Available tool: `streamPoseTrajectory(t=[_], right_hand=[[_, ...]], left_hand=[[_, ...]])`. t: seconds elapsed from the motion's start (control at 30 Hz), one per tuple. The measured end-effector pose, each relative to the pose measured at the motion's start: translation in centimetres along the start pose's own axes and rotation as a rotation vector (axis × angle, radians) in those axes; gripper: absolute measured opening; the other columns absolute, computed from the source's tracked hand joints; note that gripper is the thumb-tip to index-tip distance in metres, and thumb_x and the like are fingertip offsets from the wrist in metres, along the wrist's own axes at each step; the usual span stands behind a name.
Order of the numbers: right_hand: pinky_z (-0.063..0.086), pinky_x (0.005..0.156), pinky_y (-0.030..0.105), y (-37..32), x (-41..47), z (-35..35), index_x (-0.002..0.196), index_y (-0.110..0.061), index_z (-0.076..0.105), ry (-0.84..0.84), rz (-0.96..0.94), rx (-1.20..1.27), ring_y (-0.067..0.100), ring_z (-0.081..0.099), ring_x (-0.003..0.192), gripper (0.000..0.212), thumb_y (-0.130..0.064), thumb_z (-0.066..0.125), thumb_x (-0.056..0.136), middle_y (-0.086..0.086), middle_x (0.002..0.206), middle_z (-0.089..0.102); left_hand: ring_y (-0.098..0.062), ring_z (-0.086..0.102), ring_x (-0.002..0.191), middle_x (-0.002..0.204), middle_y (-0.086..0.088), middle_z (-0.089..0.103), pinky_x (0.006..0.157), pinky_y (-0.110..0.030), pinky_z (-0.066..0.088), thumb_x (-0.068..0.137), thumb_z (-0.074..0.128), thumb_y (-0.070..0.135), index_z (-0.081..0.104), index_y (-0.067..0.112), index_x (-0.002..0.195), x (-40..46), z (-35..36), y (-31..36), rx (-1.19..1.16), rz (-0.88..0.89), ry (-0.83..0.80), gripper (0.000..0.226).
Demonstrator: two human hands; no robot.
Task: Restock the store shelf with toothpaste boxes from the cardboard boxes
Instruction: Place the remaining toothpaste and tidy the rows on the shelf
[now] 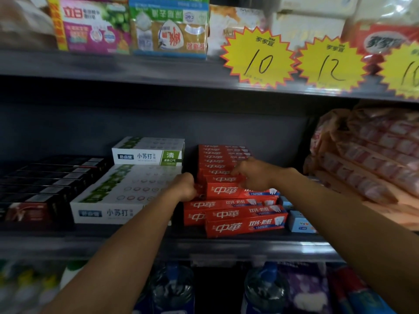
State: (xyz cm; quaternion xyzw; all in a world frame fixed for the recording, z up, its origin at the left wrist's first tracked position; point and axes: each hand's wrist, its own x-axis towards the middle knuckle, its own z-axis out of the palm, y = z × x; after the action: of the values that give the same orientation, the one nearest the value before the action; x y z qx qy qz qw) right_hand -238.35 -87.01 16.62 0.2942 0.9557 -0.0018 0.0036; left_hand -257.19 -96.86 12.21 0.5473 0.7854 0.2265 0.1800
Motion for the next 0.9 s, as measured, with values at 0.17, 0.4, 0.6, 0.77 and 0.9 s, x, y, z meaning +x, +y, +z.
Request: streamPoseTrajectory(t=[0.17,0.4,0.6,0.77,0.9], right_hand=[[0.049,0.095,0.042,-0.3,0.2,0.1,0.119,-0.027,0.063,-0.006,-0.007,0.007,0.017,0.058,0.108,0.031,-0.024,0.06,0.089,-0.003,0.121,0.062],[0.047,0.099,0.038,-0.6,0.6,0.1,0.123,-0.026,0.061,-0.015,-0.026,0.011,0.015,0.055,0.114,0.032,-0.023,0.058,0.091,-0.003,0.128,0.057],[0.046,0.1,0.037,-0.5,0.6,0.1,0.124,-0.027,0.061,-0.015,-0.042,0.011,0.015,0.055,0.114,0.032,-0.025,0.058,0.092,-0.004,0.128,0.058],[0.042,0.103,0.036,-0.3,0.4,0.1,0.126,-0.027,0.059,0.0,-0.031,0.006,0.016,0.051,0.12,0.035,-0.023,0.059,0.091,-0.004,0.133,0.054],[0.042,0.105,0.037,-0.2,0.4,0.2,0.128,-0.029,0.058,-0.006,-0.023,0.018,0.015,0.05,0.121,0.037,-0.024,0.059,0.091,-0.005,0.135,0.053]], left_hand=[[-0.018,0.06,0.086,0.088,-0.004,0.061,0.08,-0.033,0.05,0.091,0.054,0.007,0.059,0.012,0.088,-0.1,-0.1,-0.2,0.001,-0.003,-0.015,0.007],[-0.02,0.062,0.09,0.091,-0.005,0.063,0.078,-0.031,0.049,0.091,0.056,0.01,0.062,0.012,0.092,-0.1,0.2,0.0,-0.037,0.016,-0.017,0.006],[-0.019,0.06,0.09,0.09,-0.002,0.06,0.08,-0.031,0.048,0.091,0.054,0.006,0.058,0.013,0.094,-0.1,0.2,0.5,0.006,0.027,-0.04,0.009],[-0.018,0.06,0.091,0.09,-0.001,0.058,0.081,-0.031,0.049,0.092,0.053,0.007,0.057,0.015,0.092,-0.1,0.2,0.7,0.017,0.03,-0.045,0.009],[-0.02,0.061,0.097,0.093,-0.001,0.058,0.082,-0.031,0.048,0.092,0.052,0.008,0.057,0.015,0.093,-0.3,0.1,1.0,0.028,0.027,-0.051,0.009]])
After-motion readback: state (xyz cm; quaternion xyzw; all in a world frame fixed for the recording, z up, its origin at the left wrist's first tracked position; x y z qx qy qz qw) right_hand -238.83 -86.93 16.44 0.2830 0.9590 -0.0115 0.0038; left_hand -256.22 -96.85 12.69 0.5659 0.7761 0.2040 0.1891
